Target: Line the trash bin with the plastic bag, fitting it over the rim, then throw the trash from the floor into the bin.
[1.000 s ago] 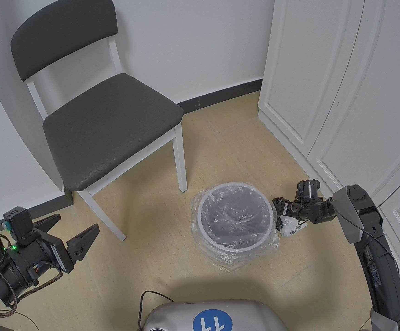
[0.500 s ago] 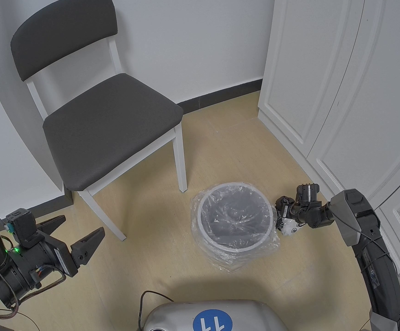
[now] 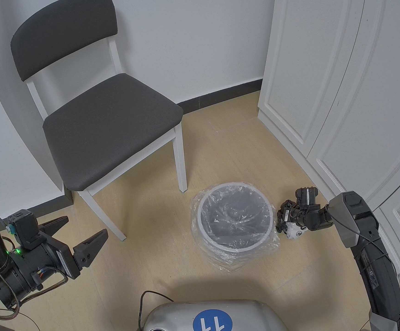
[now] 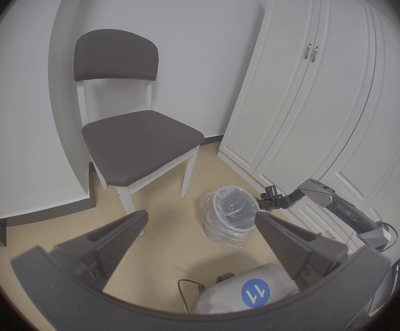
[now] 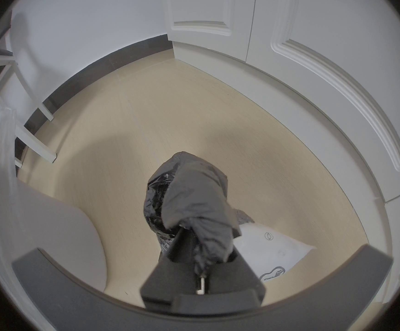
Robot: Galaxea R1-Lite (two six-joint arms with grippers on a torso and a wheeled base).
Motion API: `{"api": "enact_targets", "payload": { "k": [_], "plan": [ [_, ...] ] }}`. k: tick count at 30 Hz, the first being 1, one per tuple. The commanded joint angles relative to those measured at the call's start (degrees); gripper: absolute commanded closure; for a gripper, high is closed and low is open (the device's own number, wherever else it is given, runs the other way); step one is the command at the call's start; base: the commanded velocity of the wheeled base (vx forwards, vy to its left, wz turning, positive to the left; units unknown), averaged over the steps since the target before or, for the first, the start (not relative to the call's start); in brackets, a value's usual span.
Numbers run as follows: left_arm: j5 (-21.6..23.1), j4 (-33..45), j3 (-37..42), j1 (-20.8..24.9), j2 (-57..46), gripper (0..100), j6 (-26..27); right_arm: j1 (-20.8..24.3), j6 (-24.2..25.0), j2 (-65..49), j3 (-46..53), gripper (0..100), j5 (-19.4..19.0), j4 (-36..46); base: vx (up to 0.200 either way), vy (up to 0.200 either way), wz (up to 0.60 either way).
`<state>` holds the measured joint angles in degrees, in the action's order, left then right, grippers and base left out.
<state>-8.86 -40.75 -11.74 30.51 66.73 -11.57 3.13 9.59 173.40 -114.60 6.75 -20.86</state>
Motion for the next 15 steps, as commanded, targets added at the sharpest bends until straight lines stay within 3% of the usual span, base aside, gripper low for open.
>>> {"api": "enact_targets", "payload": {
  "k": [1, 6, 8, 10, 15],
  "plan": [
    [0.07, -0.03, 0.14, 0.34, 0.42, 0, -0.03, 0.12, 0.69, -0.17, 0.01, 100, 0.81, 0.64, 0.0, 0.0, 0.0],
    [0.07, -0.03, 0.05, 1.04, 0.33, 0, -0.03, 1.09, 5.61, -0.25, 0.01, 100, 2.65, 2.05, 0.0, 0.0, 0.0],
    [0.07, -0.03, 0.05, 1.48, 0.59, 0, -0.12, 1.17, 5.7, -0.34, 0.01, 100, 6.96, 1.52, 0.0, 0.0, 0.0],
    [0.07, -0.03, -0.04, 1.57, 0.94, 0, -0.12, 1.7, 5.96, -0.34, 0.01, 100, 8.72, 0.29, 0.0, 0.0, 0.0],
    [0.07, -0.03, 0.14, 1.57, 0.86, 0, 0.06, 1.79, 5.52, -0.87, 0.52, 100, 6.43, -8.41, 0.0, 0.0, 0.0]
  ]
}}
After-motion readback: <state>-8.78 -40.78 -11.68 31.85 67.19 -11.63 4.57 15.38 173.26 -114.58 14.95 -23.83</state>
